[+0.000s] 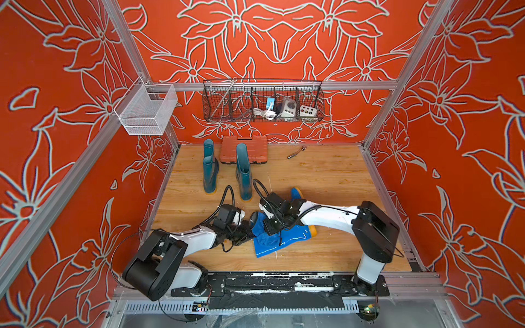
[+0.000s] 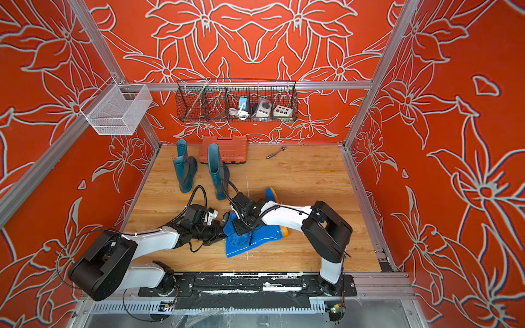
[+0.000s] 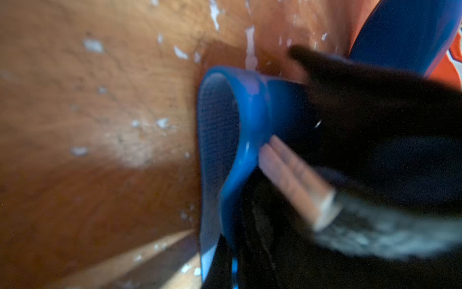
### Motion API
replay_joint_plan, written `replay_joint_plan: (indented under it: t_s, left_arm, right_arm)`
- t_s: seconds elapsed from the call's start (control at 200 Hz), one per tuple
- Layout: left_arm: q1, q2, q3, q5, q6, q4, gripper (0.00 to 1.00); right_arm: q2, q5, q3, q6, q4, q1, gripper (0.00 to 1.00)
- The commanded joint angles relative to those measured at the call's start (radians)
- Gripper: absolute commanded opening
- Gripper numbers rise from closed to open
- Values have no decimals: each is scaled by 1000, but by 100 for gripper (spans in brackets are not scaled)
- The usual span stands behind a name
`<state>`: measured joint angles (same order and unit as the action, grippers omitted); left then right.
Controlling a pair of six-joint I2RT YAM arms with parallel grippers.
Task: Wipe the rubber boots with a cloth
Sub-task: Wipe the dirt off the rubber boot.
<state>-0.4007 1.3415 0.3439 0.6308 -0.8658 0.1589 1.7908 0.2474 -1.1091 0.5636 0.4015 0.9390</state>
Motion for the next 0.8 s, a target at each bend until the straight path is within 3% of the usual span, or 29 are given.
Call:
replay_joint_plan:
  t_s: [0.0,0.085,0.165,0.365,0.48,0.59,0.726,0.796]
  left_arm:
    - [-2,0,51,-19,56,-32,0]
    - [-3,-6,71,-31,83,-61,0]
    - [-3,-17,83,-35,112,-91,0]
    - [-3,-75,92,-62,121,-137,0]
    - [-3,-131,110,-100,141,-201,0]
    - [-3,-180,131,-147,169,-289,0]
    - [-1,-198,148,-156,194,-347,0]
    - [-1,-205,147,-161,173,-350,0]
  right_arm:
    - [-111,-12,110,9,52,-150,0]
    - [-219,-32,190,-46,77,-247,0]
    - [-228,-20,160,-91,104,-242,0]
    - [21,87,-96,-57,-7,-23,0]
    - [104,159,-167,-19,-47,3,0]
    - [42,107,-81,-43,1,-74,0]
    - [-132,92,131,-53,13,-274,0]
    - [-195,60,150,-91,53,-302,0]
